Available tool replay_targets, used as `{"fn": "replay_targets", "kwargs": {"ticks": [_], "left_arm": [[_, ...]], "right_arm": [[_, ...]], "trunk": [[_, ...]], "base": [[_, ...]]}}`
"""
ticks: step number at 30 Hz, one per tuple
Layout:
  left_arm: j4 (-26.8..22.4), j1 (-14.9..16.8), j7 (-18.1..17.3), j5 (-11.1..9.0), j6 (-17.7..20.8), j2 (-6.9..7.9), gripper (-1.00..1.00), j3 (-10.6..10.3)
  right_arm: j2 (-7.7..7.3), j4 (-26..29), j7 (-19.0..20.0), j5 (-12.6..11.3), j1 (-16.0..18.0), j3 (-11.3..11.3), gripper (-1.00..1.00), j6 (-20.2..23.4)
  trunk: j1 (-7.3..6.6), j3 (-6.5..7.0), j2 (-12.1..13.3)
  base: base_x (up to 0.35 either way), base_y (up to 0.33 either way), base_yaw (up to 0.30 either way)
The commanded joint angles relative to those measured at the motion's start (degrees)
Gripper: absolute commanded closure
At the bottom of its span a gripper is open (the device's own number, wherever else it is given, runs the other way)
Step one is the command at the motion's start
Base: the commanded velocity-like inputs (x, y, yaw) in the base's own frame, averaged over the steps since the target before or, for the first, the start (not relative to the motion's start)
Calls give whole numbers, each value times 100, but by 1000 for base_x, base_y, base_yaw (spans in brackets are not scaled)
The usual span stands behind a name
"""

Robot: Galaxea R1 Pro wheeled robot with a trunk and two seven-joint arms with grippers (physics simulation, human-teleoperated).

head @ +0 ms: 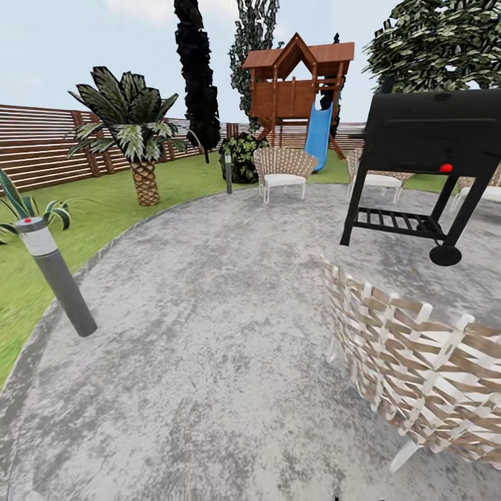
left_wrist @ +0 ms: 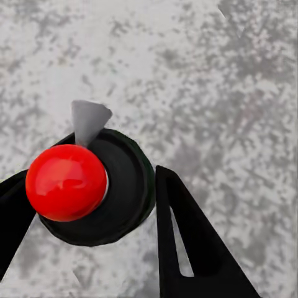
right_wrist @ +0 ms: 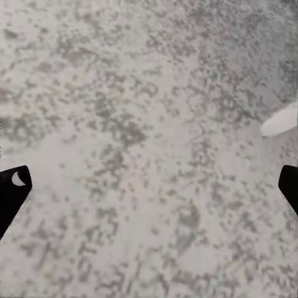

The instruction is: Pick up the pesticide atomizer in the garden and spray insectifuge to fully cover both potted plants in the garden.

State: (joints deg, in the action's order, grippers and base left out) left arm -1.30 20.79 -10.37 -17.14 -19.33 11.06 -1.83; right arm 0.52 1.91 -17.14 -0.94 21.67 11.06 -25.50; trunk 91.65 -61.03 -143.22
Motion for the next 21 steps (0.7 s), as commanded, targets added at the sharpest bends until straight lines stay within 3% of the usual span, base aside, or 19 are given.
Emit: {"fn": "replay_targets", "kwargs": {"ticks": [1, 10, 21], "left_arm": [[7, 4, -41, -61, -12, 1, 100, -19], [7, 4, -44, -61, -15, 1, 100, -19], [7, 2, -40, -61, -14, 1, 100, -19]], "right_arm": [[1, -6, -39, -10, 4, 46, -100, -8], [0, 0, -44, -11, 4, 37, -100, -8], [1, 2, -52, -10, 4, 45, -100, -8]], "trunk": [[2, -5, -2], [2, -5, -2], [2, -5, -2]], "base": [[338, 93, 0], [338, 102, 0], [338, 11, 0]]}}
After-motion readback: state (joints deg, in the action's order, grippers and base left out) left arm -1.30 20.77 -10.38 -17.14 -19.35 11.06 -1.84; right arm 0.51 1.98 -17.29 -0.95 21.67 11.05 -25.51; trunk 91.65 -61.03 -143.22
